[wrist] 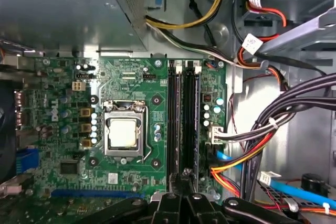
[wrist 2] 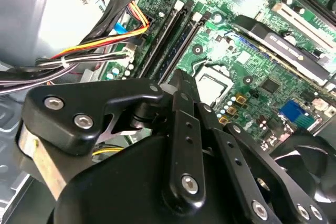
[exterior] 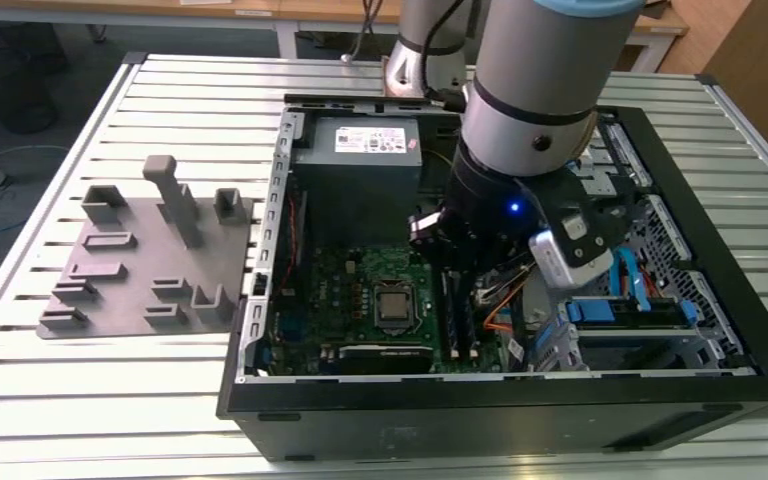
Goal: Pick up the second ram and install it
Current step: 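Press down the second ram until it locks into place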
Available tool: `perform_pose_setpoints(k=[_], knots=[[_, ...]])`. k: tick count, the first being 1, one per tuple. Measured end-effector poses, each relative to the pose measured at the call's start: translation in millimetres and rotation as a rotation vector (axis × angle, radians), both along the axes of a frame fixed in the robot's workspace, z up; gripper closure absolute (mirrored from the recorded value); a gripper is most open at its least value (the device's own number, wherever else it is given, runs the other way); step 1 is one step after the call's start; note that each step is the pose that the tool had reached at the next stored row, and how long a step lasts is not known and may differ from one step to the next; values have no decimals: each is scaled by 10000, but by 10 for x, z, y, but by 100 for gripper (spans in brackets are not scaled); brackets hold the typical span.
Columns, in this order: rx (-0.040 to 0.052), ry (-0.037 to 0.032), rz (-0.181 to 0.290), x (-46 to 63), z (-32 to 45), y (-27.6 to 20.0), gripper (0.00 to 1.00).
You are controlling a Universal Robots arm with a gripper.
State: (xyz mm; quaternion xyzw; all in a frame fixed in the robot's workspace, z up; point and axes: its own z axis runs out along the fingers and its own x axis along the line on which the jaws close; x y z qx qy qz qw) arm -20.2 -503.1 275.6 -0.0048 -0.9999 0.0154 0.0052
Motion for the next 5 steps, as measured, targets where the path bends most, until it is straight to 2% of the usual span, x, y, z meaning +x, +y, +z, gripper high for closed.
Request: perform_pose_setpoints(k=[5], knots=[[9,0,0,0,1,0,89]])
